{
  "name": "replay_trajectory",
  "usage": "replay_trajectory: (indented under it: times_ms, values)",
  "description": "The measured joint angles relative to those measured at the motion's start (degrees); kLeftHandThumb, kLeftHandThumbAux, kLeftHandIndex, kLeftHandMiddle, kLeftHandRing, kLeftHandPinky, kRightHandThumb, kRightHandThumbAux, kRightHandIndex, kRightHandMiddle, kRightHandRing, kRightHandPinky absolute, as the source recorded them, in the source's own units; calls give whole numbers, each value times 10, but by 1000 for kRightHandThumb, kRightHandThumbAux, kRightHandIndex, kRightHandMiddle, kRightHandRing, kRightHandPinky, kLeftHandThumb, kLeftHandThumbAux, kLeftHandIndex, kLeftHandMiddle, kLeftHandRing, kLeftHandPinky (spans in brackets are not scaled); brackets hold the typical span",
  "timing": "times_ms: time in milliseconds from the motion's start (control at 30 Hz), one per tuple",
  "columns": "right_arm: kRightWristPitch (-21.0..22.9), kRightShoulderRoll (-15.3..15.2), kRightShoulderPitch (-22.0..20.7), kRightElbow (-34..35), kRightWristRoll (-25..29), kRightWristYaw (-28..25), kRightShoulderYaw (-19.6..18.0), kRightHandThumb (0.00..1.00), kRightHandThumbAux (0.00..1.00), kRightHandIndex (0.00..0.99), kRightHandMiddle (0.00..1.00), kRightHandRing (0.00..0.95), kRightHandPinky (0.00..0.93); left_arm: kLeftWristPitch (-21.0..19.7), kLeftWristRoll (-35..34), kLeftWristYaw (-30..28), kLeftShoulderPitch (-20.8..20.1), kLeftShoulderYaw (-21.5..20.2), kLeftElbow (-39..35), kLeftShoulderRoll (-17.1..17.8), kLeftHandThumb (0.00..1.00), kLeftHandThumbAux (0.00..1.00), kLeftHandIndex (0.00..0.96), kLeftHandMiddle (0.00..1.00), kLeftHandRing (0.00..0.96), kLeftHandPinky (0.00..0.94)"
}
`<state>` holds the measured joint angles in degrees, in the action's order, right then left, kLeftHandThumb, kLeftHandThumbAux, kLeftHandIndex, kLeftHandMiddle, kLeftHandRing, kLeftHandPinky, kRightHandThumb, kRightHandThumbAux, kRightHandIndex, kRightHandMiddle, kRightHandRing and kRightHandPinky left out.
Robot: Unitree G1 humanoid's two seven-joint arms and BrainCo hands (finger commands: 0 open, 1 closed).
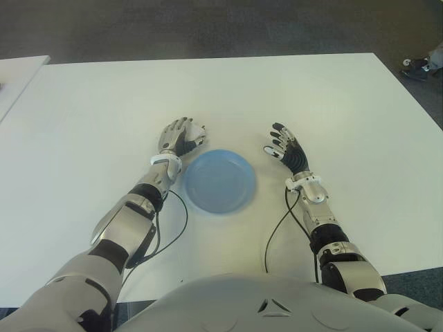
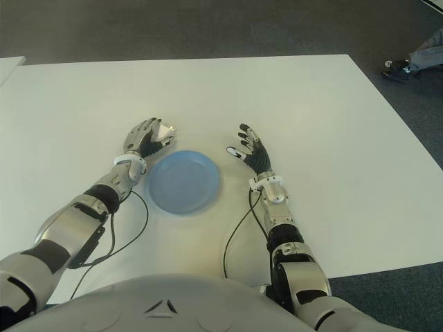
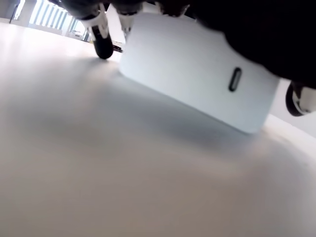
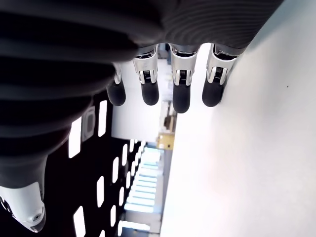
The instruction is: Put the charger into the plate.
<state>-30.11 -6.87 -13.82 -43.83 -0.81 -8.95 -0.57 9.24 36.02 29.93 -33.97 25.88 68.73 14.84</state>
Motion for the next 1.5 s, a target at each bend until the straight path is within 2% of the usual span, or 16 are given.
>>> replay_trajectory:
  times_ms: [300, 800, 1500]
  values:
    - [6, 0, 5, 8, 4, -2, -2, 160, 641, 99, 114, 121, 169, 0, 16, 36, 6, 13, 9, 14, 114, 298, 0, 0, 0, 0]
    - [8, 1, 10, 15, 4, -2, -1, 150, 636, 101, 117, 123, 170, -1, 34, 81, 7, 32, 18, 15, 138, 290, 0, 0, 0, 0]
    - [21, 3, 20, 34, 4, -2, 3, 145, 646, 102, 111, 119, 169, -3, 35, 83, 5, 42, 32, 18, 154, 280, 0, 0, 0, 0]
